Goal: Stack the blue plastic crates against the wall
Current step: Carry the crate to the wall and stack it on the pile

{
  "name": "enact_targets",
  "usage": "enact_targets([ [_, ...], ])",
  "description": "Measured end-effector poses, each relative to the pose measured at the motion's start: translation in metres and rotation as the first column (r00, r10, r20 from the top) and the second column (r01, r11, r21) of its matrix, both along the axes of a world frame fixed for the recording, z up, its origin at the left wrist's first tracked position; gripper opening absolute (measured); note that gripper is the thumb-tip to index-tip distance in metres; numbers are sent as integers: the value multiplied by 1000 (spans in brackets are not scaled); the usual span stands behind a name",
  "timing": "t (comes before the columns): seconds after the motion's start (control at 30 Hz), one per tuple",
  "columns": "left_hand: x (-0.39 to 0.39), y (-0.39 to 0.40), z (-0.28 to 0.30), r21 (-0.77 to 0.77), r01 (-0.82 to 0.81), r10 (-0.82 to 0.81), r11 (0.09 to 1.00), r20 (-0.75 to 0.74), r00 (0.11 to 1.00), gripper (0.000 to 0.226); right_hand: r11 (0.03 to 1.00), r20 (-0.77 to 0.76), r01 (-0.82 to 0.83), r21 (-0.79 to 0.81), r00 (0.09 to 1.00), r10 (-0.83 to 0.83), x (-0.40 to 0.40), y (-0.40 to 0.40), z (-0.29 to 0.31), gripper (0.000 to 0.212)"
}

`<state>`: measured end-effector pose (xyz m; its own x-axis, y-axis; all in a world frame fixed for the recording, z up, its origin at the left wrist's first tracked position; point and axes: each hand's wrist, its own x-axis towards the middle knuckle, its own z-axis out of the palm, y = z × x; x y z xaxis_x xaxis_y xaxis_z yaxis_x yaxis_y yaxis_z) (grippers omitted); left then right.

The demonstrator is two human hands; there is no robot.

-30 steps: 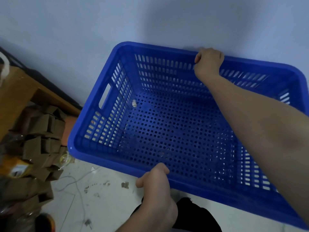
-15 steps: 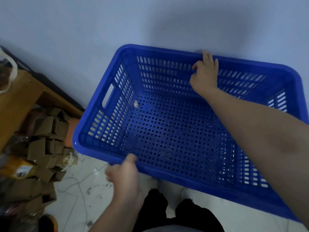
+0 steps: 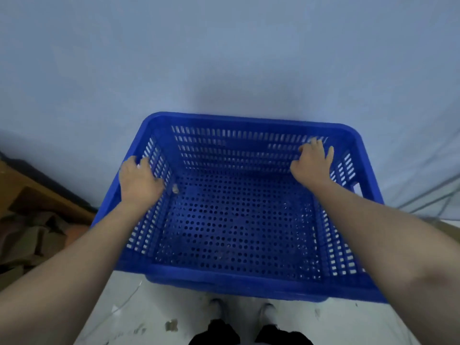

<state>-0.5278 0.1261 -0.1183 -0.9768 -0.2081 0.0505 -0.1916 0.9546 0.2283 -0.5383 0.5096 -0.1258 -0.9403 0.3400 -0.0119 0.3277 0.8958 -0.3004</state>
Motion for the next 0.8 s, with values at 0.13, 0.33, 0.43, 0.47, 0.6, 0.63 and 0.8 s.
enact_targets([
  [0.13, -13, -11, -18, -207, 66, -49, 976, 85, 995, 68, 983, 88, 171, 58, 980, -176, 35, 30, -3, 45],
  [0.33, -37, -23, -15, -396, 138, -89, 908, 141, 986, 51, 957, 44, 241, 161, 967, -251, 63, 49, -11, 39],
  [0.43, -38, -25, -14, -433, 169, -113, 885, 152, 982, 40, 925, 33, 335, 176, 938, -346, 62, 41, -13, 46],
  [0.47, -36, -26, -14, -437, 171, -115, 883, 153, 982, 38, 918, 34, 352, 183, 931, -364, 62, 39, -13, 45],
  [0.6, -33, -26, -13, -398, 191, -154, 897, 124, 980, 46, 909, 45, 369, 194, 922, -384, 59, 42, -8, 39],
  [0.63, -33, -27, -12, -379, 197, -165, 904, 117, 979, 59, 909, 45, 374, 186, 921, -388, 60, 45, -8, 36],
  [0.8, -35, -38, -7, -187, 197, -179, 962, 107, 978, 86, 884, 33, 402, 240, 906, -421, 71, 49, -14, 36],
])
